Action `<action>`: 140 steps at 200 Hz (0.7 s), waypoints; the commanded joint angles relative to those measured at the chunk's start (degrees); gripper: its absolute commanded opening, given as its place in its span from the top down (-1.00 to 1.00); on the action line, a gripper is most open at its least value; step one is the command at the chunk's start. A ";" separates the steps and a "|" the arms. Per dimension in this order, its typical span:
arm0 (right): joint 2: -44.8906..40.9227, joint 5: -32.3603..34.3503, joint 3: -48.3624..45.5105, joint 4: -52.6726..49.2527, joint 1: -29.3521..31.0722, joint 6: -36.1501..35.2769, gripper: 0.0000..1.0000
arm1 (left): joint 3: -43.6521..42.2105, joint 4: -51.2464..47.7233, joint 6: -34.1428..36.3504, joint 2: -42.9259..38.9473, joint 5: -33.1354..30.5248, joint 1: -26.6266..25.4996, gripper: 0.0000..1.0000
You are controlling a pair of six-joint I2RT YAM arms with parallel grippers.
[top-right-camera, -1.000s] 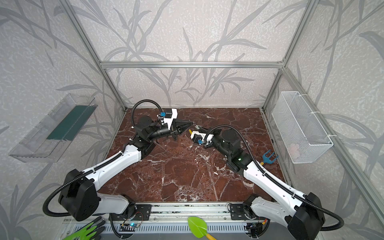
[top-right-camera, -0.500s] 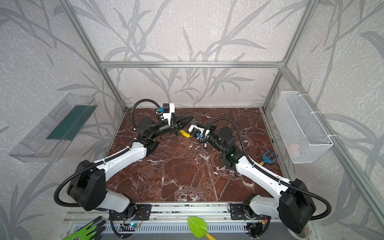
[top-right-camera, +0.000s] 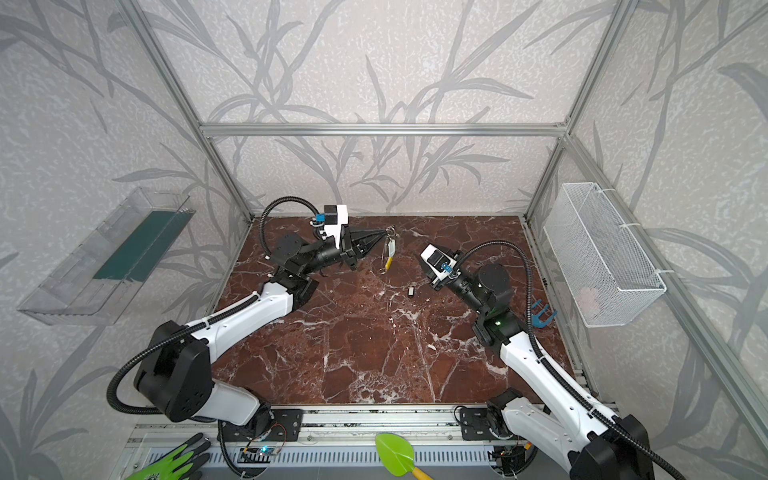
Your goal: Put the keys on the keyring
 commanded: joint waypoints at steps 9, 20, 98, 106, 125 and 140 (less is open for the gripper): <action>1.69 -11.66 5.62 -1.71 -0.61 8.75 0.37 | 2.80 1.20 0.03 -0.53 3.17 0.21 1.00; 3.25 -13.86 7.41 -1.13 -0.64 11.49 0.42 | 3.11 1.23 0.32 -0.38 4.22 0.22 1.00; 10.09 -19.83 13.28 0.40 -0.61 19.73 0.54 | 4.04 0.70 1.43 0.18 8.78 0.24 1.00; 10.38 -19.84 13.46 0.44 -0.63 20.16 0.54 | 4.12 0.52 1.48 0.17 8.83 0.22 1.00; 11.10 -20.73 13.83 0.43 -0.60 21.05 0.56 | 4.30 0.41 1.58 0.25 9.07 0.17 1.00; 11.46 -21.22 13.76 1.56 -0.60 22.13 0.56 | 4.34 0.05 1.99 0.35 9.41 0.14 1.00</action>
